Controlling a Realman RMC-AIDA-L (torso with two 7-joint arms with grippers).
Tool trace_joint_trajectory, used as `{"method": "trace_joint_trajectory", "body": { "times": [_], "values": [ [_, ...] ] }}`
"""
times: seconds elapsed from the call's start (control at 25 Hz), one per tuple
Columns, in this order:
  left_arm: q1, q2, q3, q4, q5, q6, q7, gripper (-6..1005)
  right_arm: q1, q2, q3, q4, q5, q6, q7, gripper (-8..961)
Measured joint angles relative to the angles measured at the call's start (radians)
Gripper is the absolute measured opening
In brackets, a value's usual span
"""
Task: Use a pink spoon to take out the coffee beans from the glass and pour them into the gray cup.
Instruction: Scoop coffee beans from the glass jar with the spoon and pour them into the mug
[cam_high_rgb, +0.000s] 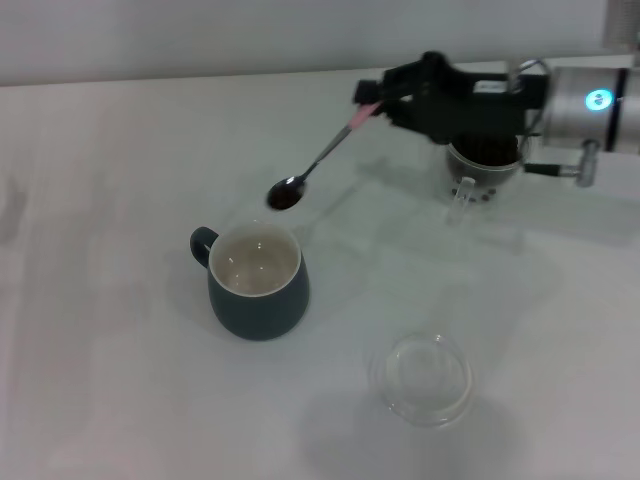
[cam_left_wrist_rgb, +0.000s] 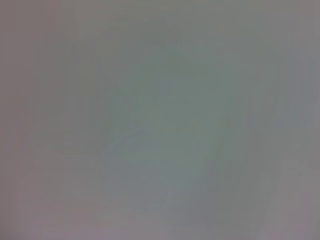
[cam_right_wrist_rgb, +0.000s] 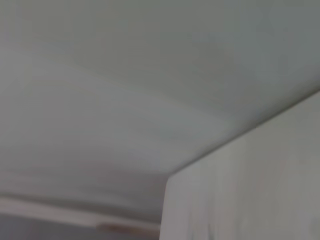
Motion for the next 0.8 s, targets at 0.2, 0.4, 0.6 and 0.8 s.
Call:
{"method": "trace_joint_trajectory", "body": {
  "times": [0.2, 0.4, 0.6, 0.8],
  "values": [
    [0.000, 0.000, 0.000, -0.001, 0.000, 0.004, 0.000, 887, 0.028, 0.023, -0.064, -0.002, 0.000, -0.014, -0.010, 156],
    [0.000, 0.000, 0.000, -0.002, 0.000, 0.005, 0.000, 887, 0.032, 0.026, -0.116, -0.010, -0.007, -0.067, -0.044, 156],
    [-0.003, 0.000, 0.000, 0.000, 0.005, 0.006, 0.000, 887, 0.028, 0.031, -0.132, -0.040, -0.008, -0.076, -0.147, 156],
    [-0.003, 0.001, 0.000, -0.001, 0.022, 0.000, 0.000, 888, 0.022, 0.033, -0.182, -0.083, -0.004, -0.078, -0.253, 157]
  ]
}}
